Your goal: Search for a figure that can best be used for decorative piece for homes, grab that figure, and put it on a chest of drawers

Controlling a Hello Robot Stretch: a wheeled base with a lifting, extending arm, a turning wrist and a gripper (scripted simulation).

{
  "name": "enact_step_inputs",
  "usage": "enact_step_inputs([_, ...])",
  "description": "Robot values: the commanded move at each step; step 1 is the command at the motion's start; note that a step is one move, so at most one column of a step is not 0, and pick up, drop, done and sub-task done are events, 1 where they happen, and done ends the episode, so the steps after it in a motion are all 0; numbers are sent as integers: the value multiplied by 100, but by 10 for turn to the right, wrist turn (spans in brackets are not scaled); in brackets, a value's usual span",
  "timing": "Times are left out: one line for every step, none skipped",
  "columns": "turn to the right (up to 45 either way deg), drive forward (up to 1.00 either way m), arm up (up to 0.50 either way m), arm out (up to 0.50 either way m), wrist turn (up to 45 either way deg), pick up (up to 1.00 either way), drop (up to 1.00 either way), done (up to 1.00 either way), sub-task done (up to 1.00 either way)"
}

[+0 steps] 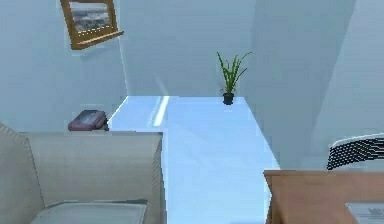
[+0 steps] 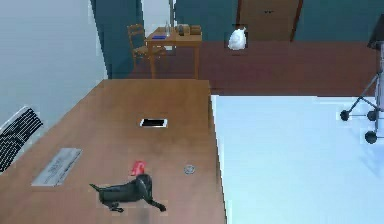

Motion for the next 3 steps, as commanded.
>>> enact_step_inputs([-180,0,0,0,0,0,0,0,0])
enact_step_inputs([0,0,50,0,0,0,0,0,0])
enact_step_inputs([0,0,38,0,0,0,0,0,0])
